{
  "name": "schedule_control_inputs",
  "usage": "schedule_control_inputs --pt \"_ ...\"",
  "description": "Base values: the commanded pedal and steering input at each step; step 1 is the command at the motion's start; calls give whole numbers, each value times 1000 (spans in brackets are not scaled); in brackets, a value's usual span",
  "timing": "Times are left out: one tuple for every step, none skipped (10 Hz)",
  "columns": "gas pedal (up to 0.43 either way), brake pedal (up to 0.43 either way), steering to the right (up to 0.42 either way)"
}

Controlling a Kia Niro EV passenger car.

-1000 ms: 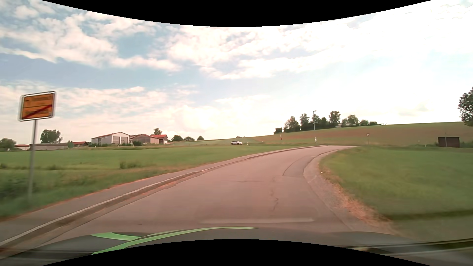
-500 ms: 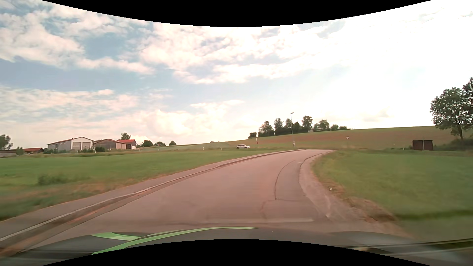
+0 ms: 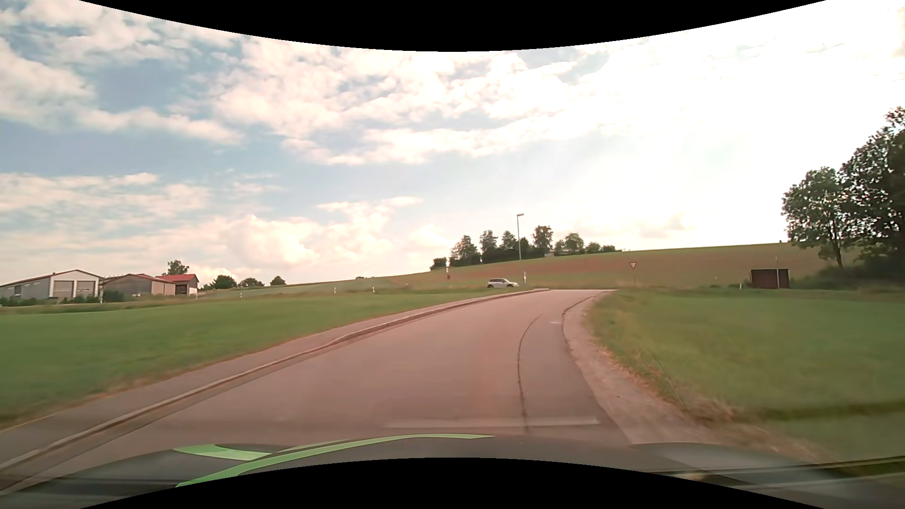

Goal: Follow the waypoints while adhering to traffic rules and regulations

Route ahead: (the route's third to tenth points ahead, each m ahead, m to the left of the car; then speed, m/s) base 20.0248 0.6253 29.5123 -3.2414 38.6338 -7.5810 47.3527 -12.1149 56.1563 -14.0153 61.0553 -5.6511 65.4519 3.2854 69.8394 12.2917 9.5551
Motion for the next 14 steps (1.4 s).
schedule_control_inputs --pt "118 0 92" --pt "118 0 91" --pt "118 0 90" --pt "118 0 89" --pt "118 0 88" --pt "118 0 88" --pt "118 0 87" --pt "118 0 85" --pt "118 0 81" --pt "118 0 77" --pt "118 0 73" --pt "118 0 69" --pt "118 0 67" --pt "118 0 67"
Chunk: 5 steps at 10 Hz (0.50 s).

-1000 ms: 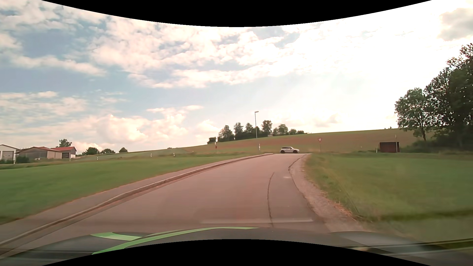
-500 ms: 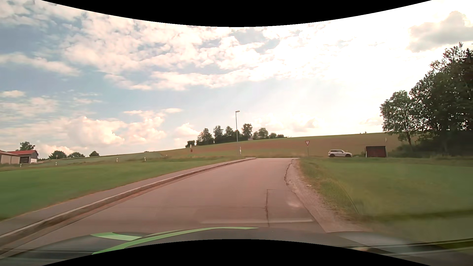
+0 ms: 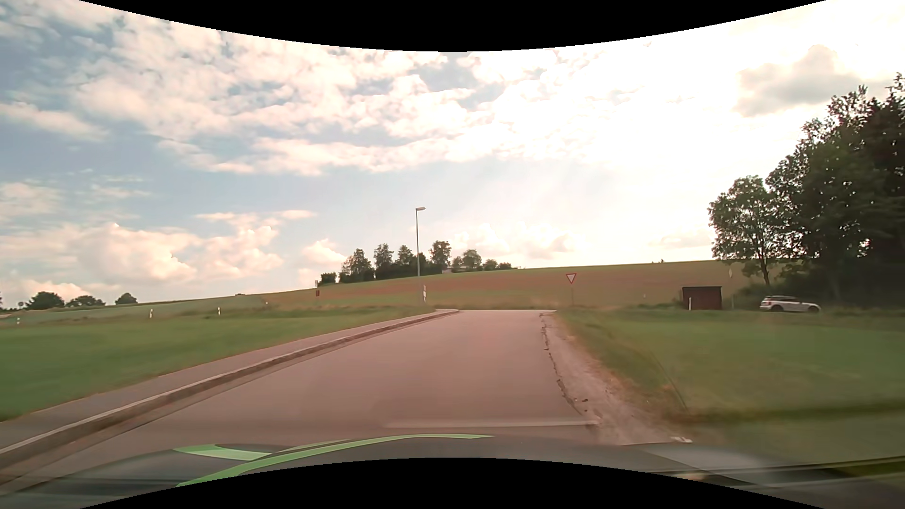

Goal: Follow the waypoints while adhering to traffic rules and regulations

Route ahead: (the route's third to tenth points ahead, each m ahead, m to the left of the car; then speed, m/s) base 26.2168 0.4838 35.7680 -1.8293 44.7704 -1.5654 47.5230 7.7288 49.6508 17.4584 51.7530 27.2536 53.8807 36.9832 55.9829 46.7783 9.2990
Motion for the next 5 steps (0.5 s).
schedule_control_inputs --pt "118 0 66" --pt "118 0 65" --pt "118 0 65" --pt "118 0 65" --pt "79 0 65"
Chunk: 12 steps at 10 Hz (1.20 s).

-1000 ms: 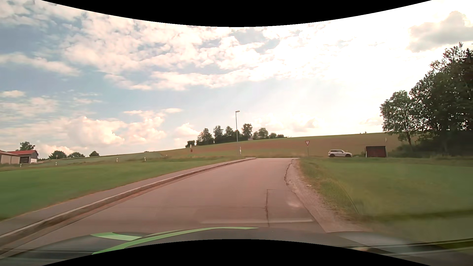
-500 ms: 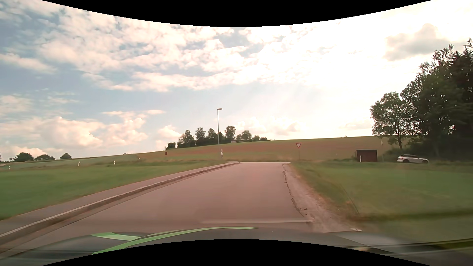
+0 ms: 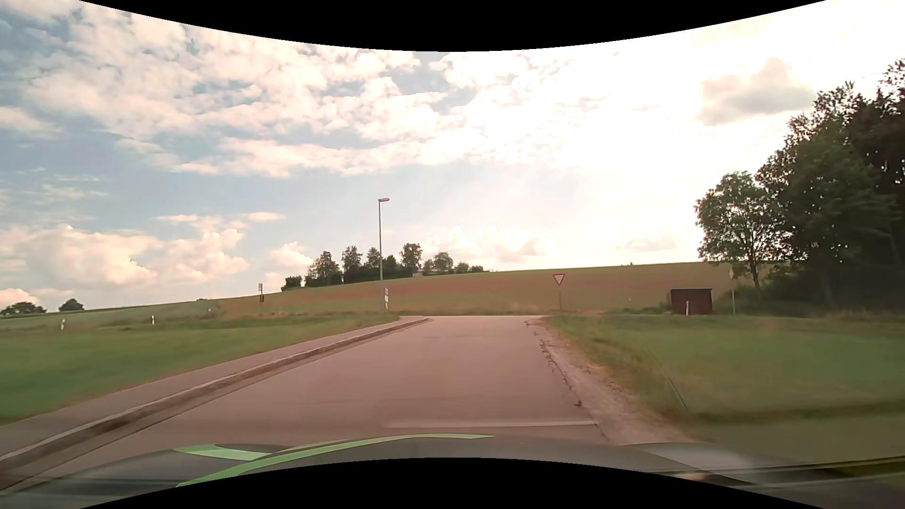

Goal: Follow the waypoints while adhering to traffic rules and regulations

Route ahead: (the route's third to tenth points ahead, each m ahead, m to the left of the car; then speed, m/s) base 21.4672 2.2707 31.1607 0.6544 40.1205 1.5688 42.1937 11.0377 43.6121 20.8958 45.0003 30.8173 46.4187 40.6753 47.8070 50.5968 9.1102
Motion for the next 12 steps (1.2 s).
schedule_control_inputs --pt "0 0 64" --pt "0 0 63" --pt "0 0 60" --pt "0 0 55" --pt "0 0 49" --pt "0 0 44" --pt "0 0 34" --pt "0 0 25" --pt "0 0 22" --pt "0 0 21" --pt "0 0 19" --pt "0 0 18"
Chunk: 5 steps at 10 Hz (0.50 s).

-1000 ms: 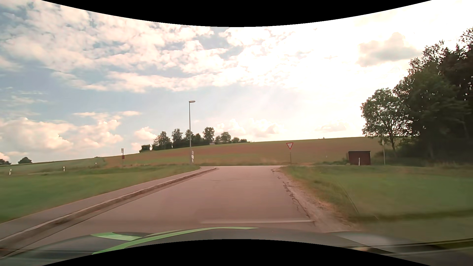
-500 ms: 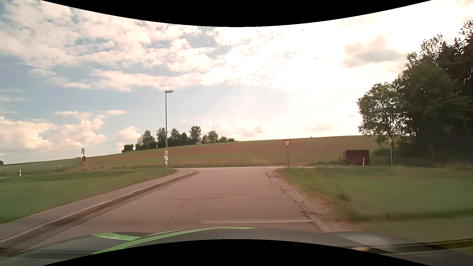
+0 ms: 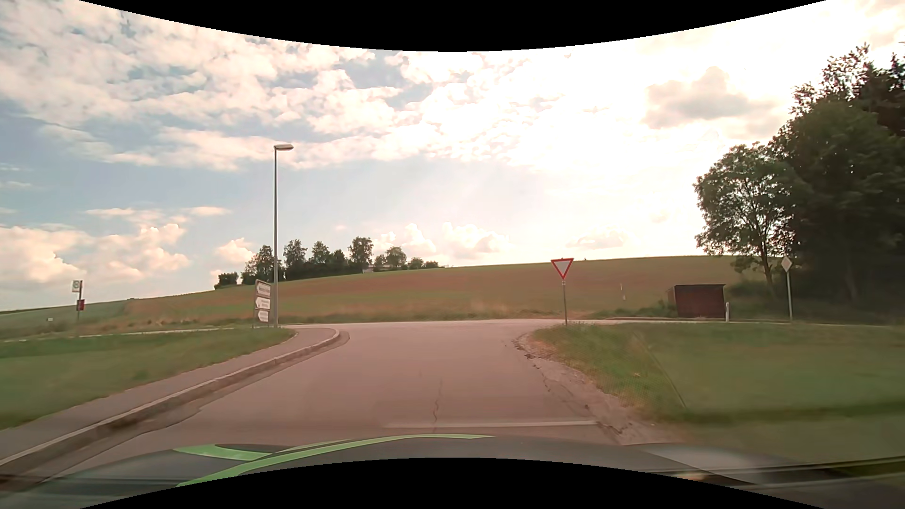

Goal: Follow the waypoints while adhering to traffic rules and regulations

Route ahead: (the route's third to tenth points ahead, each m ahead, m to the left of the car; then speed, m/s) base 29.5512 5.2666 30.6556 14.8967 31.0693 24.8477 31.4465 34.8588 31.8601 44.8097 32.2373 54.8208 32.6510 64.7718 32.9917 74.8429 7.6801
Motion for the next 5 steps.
schedule_control_inputs --pt "0 0 17" --pt "0 0 17" --pt "0 0 18" --pt "0 0 18" --pt "0 6 20"
